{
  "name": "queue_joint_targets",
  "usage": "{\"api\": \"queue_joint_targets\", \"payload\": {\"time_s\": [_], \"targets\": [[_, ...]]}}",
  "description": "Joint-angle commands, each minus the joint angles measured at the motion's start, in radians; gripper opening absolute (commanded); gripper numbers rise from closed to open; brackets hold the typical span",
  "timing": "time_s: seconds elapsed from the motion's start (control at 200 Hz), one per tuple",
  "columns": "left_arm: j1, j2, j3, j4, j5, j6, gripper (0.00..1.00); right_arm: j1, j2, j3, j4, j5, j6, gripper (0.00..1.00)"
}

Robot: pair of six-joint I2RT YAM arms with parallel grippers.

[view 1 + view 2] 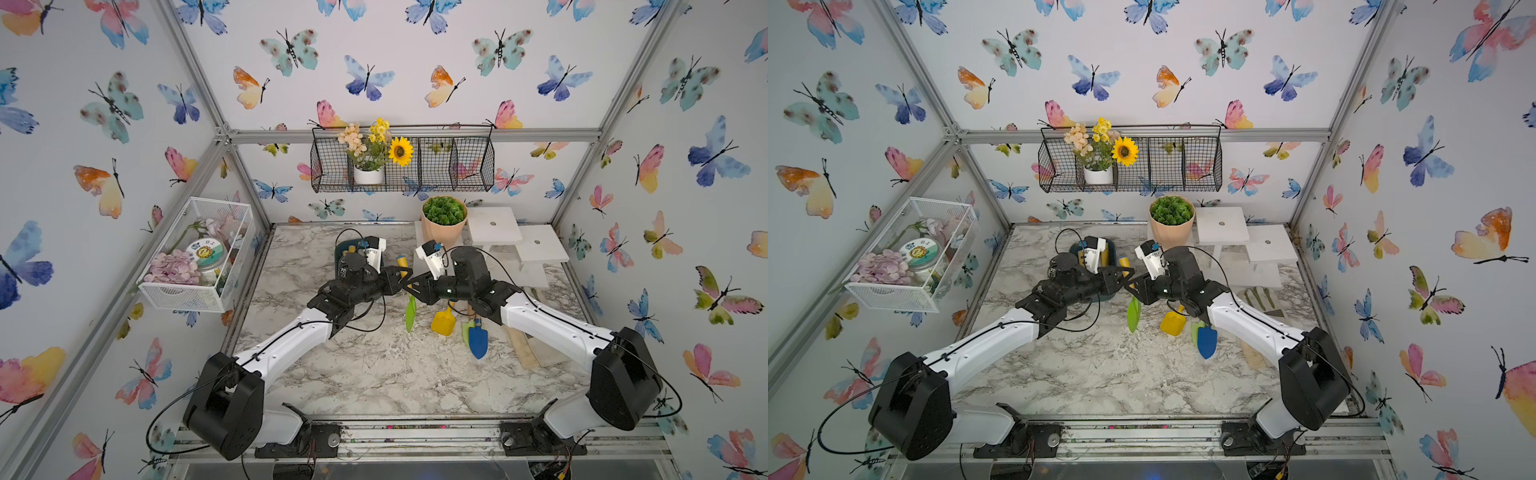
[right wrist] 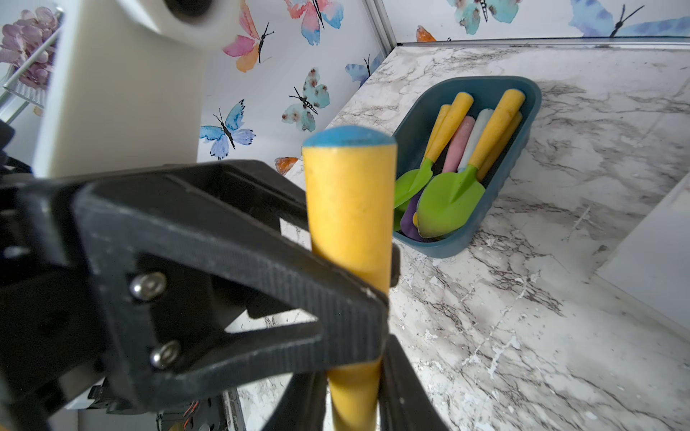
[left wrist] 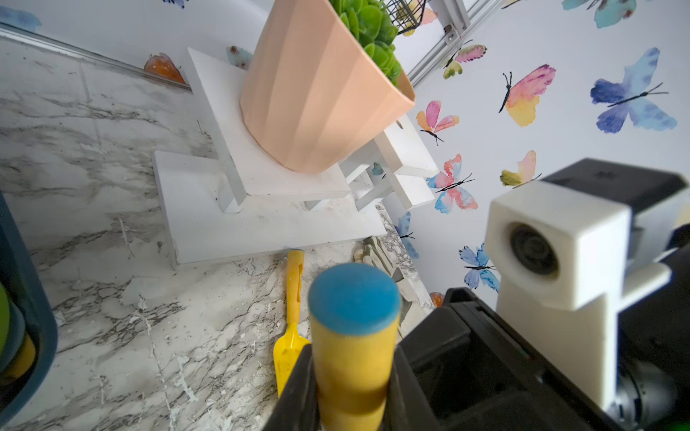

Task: Put the shovel into the storage box
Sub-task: Place the shovel in the storage box.

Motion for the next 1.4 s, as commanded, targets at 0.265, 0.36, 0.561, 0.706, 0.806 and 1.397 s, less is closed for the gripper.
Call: {"api": "queue_joint_targets", "payload": {"time_s": [0.265, 0.36, 0.561, 0.706, 0.806, 1.397], "targets": [[0.08, 0.054, 0.185, -0.276, -0.11, 0.103, 0.0, 0.004, -0.04, -0.02, -0.085, 0.128, -0.027, 0.43], [0.121, 0.077, 0.237, -0.364, -0.157, 0.129, 0.0, 0.004, -0.053, -0.034, -0.102, 0.152, -0.03, 0.44], [0.211, 0.15, 0.337, -0.513, -0.289, 0.139, 0.0, 0.004, -0.071, -0.061, -0.113, 0.18, -0.019, 0.44], [0.271, 0.232, 0.423, -0.592, -0.357, 0.157, 0.0, 0.004, -0.081, -0.076, -0.125, 0.199, -0.011, 0.44], [0.293, 0.289, 0.482, -0.626, -0.412, 0.17, 0.0, 0.004, -0.091, -0.088, -0.129, 0.204, -0.006, 0.44], [0.323, 0.58, 0.772, -0.688, -0.634, 0.216, 0.02, 0.004, -0.156, -0.142, -0.169, 0.258, 0.024, 0.44]]}}
